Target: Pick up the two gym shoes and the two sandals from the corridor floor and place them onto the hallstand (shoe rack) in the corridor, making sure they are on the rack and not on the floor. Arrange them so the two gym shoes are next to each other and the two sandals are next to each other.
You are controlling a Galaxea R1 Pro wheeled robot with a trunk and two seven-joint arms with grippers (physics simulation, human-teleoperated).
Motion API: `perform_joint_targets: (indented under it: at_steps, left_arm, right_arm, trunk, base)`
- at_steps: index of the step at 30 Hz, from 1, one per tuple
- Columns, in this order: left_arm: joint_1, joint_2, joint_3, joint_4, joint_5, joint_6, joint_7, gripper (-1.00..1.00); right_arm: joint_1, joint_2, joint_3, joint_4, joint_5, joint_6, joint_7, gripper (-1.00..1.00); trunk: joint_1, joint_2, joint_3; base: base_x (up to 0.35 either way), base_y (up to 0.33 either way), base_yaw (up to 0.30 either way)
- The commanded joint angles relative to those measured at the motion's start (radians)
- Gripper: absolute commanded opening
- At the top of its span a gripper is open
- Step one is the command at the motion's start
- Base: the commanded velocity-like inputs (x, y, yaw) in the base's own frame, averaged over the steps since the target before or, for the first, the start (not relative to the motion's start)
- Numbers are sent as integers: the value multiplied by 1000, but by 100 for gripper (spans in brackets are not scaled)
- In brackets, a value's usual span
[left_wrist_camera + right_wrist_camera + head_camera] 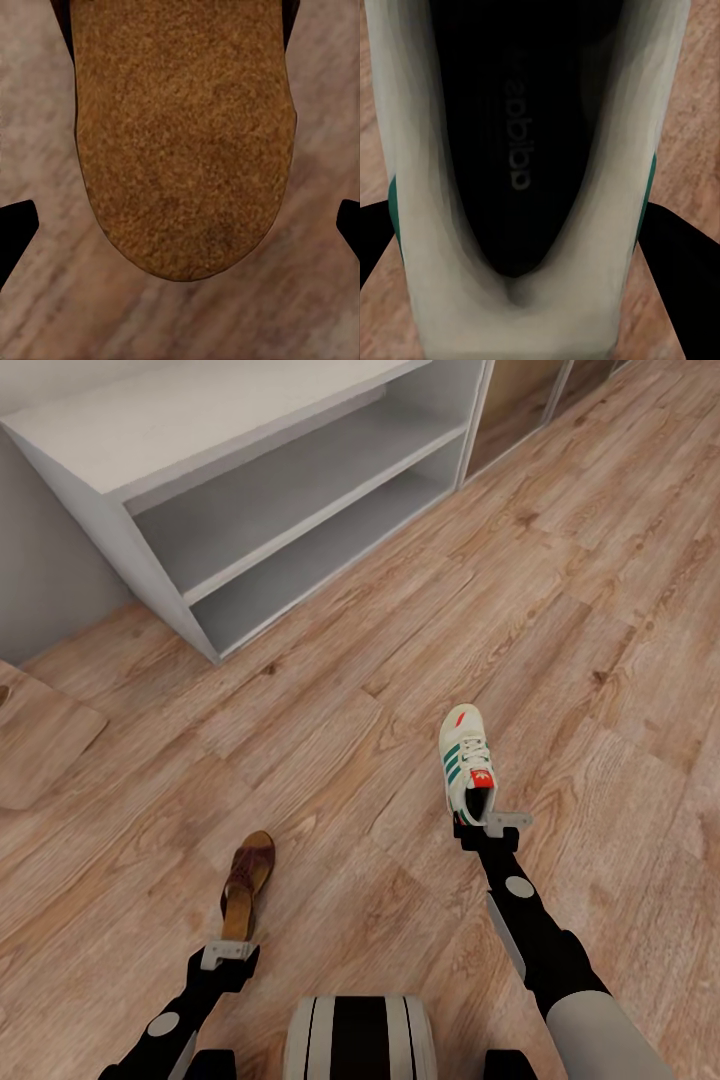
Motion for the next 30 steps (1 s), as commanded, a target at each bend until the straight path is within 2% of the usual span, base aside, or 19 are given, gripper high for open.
perform_joint_targets:
  at_steps: [1,30]
  left_arm:
    - [-1,-1,9,0,-8,-4,-7,100]
    - [-1,-1,13,0,-5,-4,-7,100]
  right_arm:
    - [0,-1,3,1,4,-1,-8,-100]
    - [0,-1,3,1,4,-1,-8,-100]
  trunk:
    - [0,0,0]
    - [0,0,0]
  base:
    - [22,0,0]
    - [14,0,0]
